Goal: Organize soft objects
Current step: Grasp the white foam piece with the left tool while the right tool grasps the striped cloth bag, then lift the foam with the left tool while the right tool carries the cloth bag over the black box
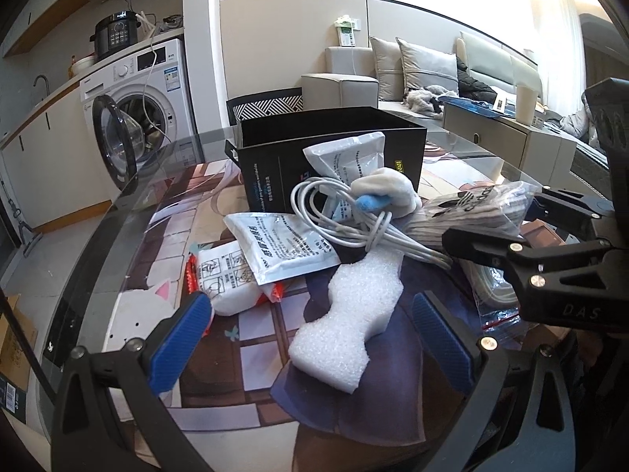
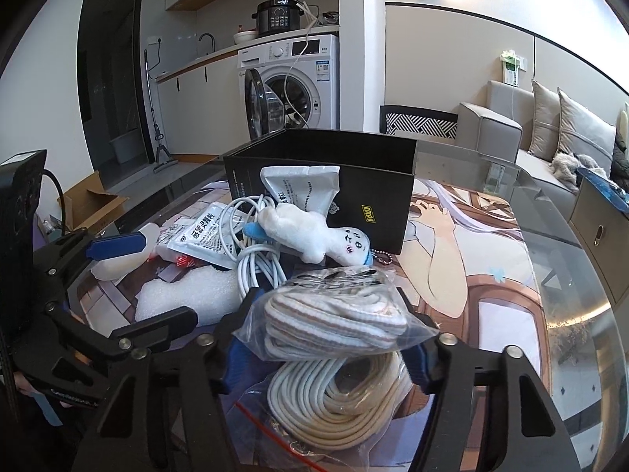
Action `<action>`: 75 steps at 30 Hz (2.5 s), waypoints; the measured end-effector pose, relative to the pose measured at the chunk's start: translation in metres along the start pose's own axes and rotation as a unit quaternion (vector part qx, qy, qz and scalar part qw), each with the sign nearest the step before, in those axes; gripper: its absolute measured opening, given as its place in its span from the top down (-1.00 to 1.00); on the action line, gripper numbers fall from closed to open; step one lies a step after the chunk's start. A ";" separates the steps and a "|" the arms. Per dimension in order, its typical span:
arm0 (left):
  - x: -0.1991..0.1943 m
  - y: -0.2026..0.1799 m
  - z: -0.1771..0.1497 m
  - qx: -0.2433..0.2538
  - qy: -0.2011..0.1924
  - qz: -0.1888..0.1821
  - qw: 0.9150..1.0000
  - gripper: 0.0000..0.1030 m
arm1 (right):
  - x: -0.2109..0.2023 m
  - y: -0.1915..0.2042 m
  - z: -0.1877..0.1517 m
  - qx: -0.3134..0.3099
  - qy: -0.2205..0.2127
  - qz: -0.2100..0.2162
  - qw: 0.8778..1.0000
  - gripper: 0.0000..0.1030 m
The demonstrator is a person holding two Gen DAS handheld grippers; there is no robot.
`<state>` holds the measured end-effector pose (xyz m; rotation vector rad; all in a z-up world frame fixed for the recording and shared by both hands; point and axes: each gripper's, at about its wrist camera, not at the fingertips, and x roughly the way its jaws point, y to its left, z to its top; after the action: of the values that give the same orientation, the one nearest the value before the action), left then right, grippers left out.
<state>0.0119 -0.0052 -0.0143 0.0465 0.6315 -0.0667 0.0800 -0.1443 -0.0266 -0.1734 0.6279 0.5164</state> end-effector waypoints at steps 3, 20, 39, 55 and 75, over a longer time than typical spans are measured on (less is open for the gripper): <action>0.000 0.000 0.000 -0.001 0.000 -0.001 1.000 -0.98 | -0.002 -0.002 0.000 0.002 -0.007 0.000 1.000 -0.07; 0.006 -0.014 0.004 0.028 0.017 -0.029 0.999 -0.29 | -0.026 -0.005 -0.003 0.007 -0.046 0.007 0.999 0.00; -0.008 -0.013 0.004 0.020 0.012 -0.069 0.997 0.30 | -0.044 -0.003 -0.001 0.006 -0.068 0.000 0.998 0.00; -0.034 0.003 0.020 -0.017 -0.026 -0.077 0.997 0.30 | -0.077 0.003 0.008 -0.001 -0.123 0.001 0.992 0.05; -0.014 0.037 0.086 -0.094 -0.075 -0.057 0.991 0.29 | -0.064 0.004 0.072 0.023 -0.162 -0.002 0.987 0.05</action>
<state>0.0541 0.0270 0.0637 -0.1749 0.4882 -0.1205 0.0708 -0.1444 0.0693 -0.0447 0.3214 0.5131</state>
